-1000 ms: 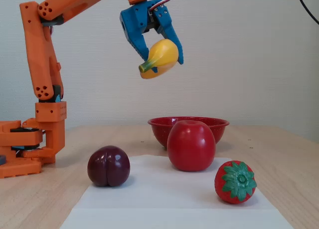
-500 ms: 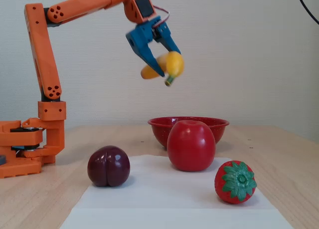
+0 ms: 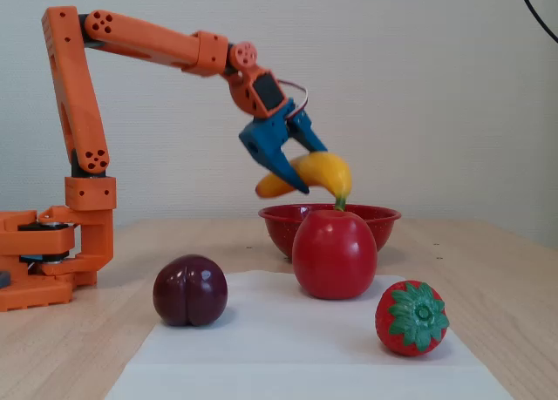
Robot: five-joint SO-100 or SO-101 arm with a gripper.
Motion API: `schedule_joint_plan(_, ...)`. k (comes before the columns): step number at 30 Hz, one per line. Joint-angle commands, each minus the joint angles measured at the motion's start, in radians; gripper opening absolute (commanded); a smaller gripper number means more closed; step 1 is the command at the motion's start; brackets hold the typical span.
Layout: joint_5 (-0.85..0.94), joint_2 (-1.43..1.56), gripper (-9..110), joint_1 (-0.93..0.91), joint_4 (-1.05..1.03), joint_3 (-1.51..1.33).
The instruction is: Grasp the banana and put it in the red bowl
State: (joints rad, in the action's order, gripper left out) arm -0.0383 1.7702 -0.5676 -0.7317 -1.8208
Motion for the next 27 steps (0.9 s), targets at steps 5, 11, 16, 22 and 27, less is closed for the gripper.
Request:
schedule_joint_plan(5, -0.046, 0.061, 25, -0.037, 0.083, -0.002)
schedule_joint_plan(11, 0.003, 0.051, 34, -0.026, -0.029, 0.058)
schedule_joint_plan(16, 0.043, 0.035, 38, -0.009, -0.164, 0.156)
schedule_joint_plan(22, 0.115, 0.032, 35, 0.015, -0.380, 0.379)
schedule_joint_plan(27, 0.150, 0.035, 22, 0.066, -0.612, 0.588)
